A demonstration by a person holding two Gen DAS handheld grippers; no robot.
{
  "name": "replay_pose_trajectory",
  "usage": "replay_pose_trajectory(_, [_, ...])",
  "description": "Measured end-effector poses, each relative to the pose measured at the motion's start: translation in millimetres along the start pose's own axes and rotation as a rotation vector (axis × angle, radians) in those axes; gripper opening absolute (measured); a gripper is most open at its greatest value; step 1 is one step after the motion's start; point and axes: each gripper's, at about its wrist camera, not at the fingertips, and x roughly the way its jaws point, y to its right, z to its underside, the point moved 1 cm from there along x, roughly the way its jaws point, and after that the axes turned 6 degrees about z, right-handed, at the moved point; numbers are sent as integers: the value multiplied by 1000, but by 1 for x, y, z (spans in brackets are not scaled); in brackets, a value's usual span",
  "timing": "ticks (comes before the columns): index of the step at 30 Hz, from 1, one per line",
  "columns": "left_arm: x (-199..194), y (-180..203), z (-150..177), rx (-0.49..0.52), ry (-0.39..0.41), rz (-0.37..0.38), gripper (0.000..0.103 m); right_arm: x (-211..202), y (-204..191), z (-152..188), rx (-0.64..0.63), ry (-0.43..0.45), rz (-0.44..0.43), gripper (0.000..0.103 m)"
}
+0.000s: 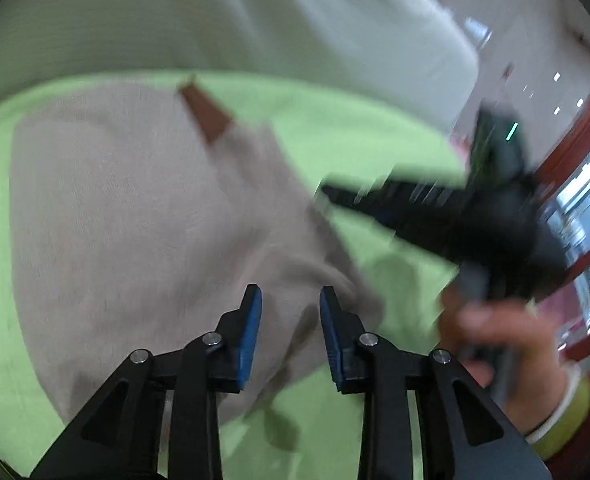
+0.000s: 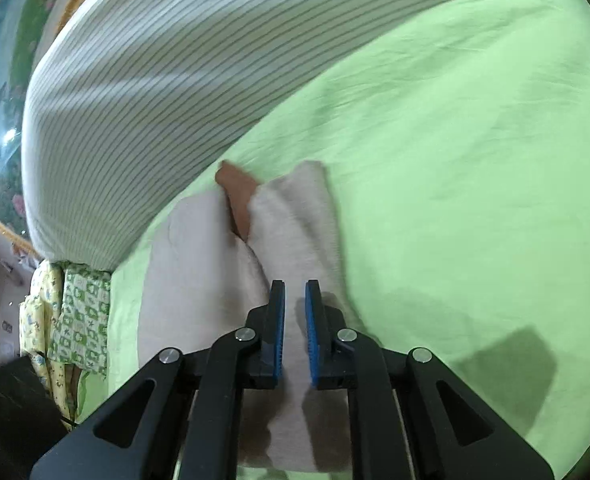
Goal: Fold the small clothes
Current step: 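Grasp the sweater side with the left gripper and fold it across the middle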
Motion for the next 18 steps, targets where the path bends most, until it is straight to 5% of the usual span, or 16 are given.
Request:
replay_pose_trajectory(4, [-30, -9, 23, 7, 38, -46, 50, -1, -5, -4, -23, -21, -35, 23])
replay_pose_trajectory(6, [-55, -19, 36, -6, 78, -110, 65, 2, -16, -2, -53, -30, -53, 57])
replay_pose_trajectory(7, [-62, -22, 42, -11, 89, -134, 68, 4, -23, -2, -76, -28, -52, 60])
replay_pose_trajectory(10, [-71, -39, 61, -36, 99, -230, 77, 14, -43, -1, -151, -39, -65, 61])
replay_pose_trajectory(18, [-33, -45, 83, -43, 27, -346, 76, 65, -73, -12, -331, -172, 15, 66])
